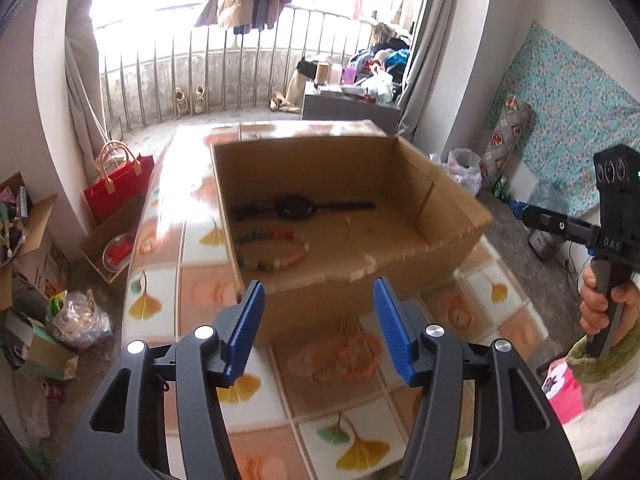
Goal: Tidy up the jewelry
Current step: 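Move both tools out of the box toward the charms on the table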
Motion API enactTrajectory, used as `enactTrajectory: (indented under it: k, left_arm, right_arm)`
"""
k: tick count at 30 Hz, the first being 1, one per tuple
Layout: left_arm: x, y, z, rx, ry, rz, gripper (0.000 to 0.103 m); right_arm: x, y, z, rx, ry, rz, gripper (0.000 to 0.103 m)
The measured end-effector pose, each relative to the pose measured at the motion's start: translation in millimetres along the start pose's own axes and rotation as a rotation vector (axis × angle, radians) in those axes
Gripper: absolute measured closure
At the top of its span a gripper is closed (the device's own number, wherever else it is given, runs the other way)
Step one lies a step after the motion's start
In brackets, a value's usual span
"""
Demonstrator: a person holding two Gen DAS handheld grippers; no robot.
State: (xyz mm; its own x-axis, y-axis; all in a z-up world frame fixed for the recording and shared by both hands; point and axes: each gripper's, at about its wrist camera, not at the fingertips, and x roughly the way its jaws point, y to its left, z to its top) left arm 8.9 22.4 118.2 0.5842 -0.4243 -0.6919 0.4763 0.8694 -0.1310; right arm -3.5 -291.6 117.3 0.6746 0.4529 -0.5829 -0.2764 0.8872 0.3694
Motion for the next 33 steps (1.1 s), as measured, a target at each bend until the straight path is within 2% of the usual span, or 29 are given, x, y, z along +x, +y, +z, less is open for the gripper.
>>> enactTrajectory:
  k: [6,12,15,22,27,31,33]
  left_arm:
    - [28,-2,-38,-0.008,0.097,0.060,0.043]
    - [55,2,-45,0.029,0.123,0.151,0.043]
    - [60,9,-41,0.019,0.110,0.171,0.043]
    - [62,27,-29,-0.016,0.062,0.205,0.043]
    - [67,40,-23,-0.060,0.040,0.179,0.043]
    - [69,48,-23,-0.101,0.029,0.157,0.043]
    - [69,48,-26,-0.108,0.035,0.173,0.043]
  right_arm:
    - [51,14,-31,0.045,0.146,0.050,0.054]
    - [101,27,-35,0.039,0.236,0.027,0.069]
    - [115,24,-29,0.068,0.245,0.017,0.074]
    - [121,15,-19,0.113,0.226,0.021,0.075]
    - [121,10,-18,0.123,0.213,0.025,0.075]
    - [125,23,-30,0.060,0.260,0.025,0.073]
    - [131,33,-38,-0.001,0.299,0.015,0.073]
